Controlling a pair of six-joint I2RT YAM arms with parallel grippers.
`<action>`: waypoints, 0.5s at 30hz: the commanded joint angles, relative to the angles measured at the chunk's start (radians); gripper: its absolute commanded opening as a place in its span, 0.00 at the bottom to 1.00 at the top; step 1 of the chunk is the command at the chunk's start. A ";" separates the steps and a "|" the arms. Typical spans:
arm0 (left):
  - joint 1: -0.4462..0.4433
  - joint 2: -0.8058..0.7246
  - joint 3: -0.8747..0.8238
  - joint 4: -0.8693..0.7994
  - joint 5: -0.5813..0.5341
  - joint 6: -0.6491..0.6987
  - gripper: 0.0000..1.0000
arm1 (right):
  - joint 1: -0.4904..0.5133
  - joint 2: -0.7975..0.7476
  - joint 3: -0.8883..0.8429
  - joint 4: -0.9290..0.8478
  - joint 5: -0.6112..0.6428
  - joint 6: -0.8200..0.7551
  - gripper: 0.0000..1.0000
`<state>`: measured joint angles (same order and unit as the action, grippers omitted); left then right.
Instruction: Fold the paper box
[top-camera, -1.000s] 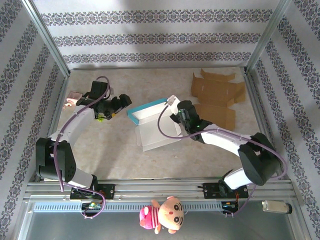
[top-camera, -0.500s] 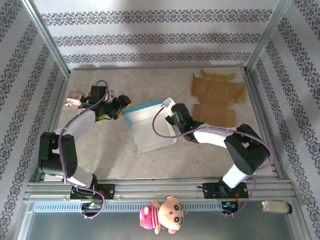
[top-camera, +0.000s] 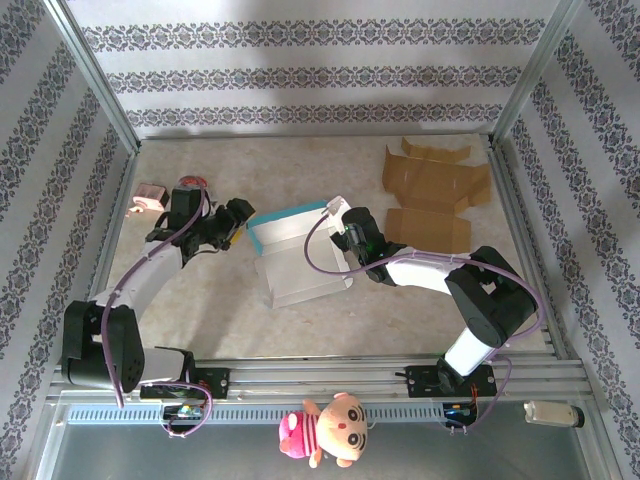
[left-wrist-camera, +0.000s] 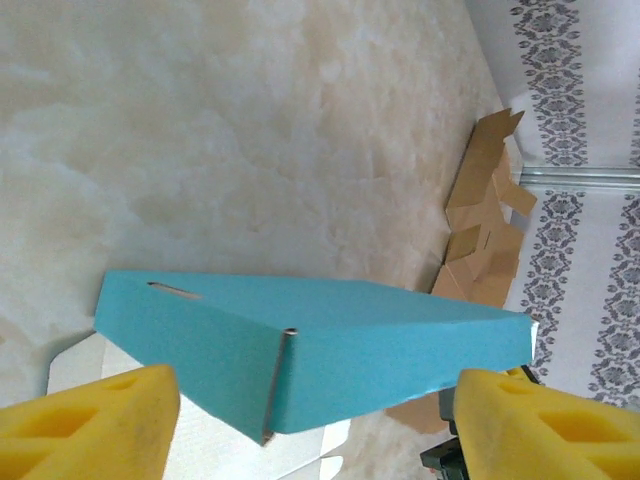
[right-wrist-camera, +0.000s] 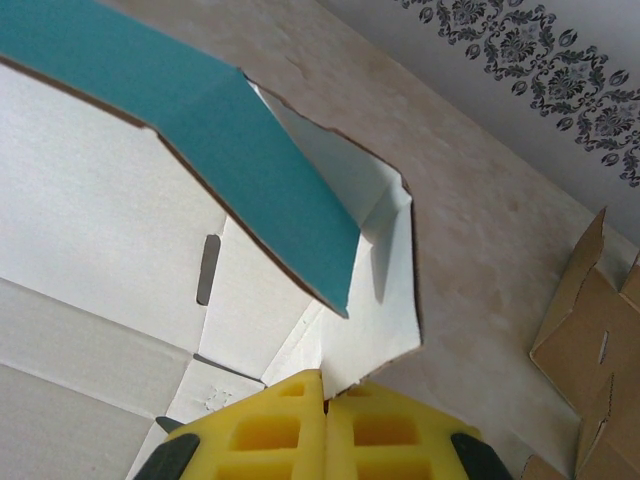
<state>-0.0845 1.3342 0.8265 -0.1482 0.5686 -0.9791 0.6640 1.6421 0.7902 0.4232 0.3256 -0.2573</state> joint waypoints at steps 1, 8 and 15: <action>0.001 0.055 -0.019 0.085 0.066 -0.059 0.70 | 0.008 0.007 0.018 -0.001 0.020 0.003 0.01; 0.002 0.090 -0.032 0.099 0.039 -0.033 0.58 | 0.009 -0.010 0.021 -0.033 0.018 0.024 0.15; 0.000 0.108 -0.024 0.109 0.048 -0.026 0.54 | -0.012 -0.199 -0.001 -0.222 -0.132 0.176 0.82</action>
<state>-0.0849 1.4254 0.7986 -0.0399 0.6174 -1.0111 0.6624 1.5623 0.7891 0.2893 0.2783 -0.1799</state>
